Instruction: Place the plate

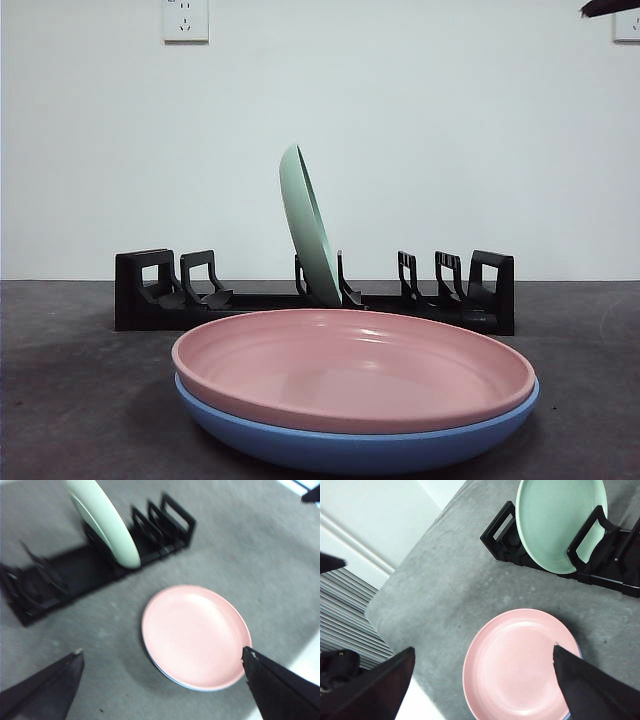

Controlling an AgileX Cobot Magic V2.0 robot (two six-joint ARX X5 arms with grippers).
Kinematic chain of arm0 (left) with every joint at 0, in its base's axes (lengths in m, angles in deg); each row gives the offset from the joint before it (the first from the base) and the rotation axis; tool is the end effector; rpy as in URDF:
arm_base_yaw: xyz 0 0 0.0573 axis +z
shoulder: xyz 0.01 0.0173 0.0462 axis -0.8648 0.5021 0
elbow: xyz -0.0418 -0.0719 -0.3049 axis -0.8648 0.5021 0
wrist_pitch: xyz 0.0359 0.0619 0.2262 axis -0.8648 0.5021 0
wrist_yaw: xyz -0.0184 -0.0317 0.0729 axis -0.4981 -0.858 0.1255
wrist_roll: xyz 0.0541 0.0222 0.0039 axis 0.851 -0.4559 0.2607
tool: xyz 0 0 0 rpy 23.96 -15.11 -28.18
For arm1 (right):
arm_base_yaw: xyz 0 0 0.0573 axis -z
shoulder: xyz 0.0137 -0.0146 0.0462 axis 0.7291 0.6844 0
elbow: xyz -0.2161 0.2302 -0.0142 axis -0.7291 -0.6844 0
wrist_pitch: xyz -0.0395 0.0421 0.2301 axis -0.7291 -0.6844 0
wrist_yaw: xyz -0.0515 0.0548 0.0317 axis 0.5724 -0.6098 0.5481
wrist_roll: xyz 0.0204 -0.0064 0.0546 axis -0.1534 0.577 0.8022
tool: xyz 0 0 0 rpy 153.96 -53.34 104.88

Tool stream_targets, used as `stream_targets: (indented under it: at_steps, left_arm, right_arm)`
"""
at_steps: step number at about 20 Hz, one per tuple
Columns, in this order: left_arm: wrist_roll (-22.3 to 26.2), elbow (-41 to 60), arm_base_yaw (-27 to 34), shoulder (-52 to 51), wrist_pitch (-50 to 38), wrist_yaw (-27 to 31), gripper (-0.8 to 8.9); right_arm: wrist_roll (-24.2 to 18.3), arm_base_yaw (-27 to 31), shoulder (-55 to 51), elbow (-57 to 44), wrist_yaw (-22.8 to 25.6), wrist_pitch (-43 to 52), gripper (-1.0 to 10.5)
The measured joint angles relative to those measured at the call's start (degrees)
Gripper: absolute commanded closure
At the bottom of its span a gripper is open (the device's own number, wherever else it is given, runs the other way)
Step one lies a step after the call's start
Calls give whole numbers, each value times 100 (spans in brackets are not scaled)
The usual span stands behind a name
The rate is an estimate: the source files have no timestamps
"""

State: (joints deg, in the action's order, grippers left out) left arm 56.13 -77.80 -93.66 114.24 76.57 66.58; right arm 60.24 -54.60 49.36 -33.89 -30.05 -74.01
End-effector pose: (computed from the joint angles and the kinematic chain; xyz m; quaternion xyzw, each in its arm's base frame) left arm 0.0454 -0.0366 0.3915 0.0386 0.2615 -0.3404 0.9024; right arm 0.0980 0.0404 0.3661 0.1768 0.3159 0.4082 0.8380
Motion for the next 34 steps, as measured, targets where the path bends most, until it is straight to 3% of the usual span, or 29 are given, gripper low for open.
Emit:
stream_targets:
  at_steps: [7,12,17,24,29,34]
  left_arm:
    - [-166,-4,2,-673,249,74,314]
    - [-459,-4,2,-872,393,-249,314]
    - [-586,-4,2,-962,680,-625,314]
    - [-772,-4,2,-1126,964,-861,315]
    - [-841,-4,2,-1211,973,-866,315]
    - [-898,-7,4,-1222,973,-866,315]
  right_arm:
    - [833,-619,953,44,-85,922,454]
    - [1202,-1191,2225,929,227,1088,454]
    - [1191,-1609,3832,2378,428,1093,454]
    - [901,-1912,5737,4277,1375,1110,454]
    - [861,-1928,6229,4627,1528,1228,458]
    - [852,-1941,6487,4645,1530,1440,550]
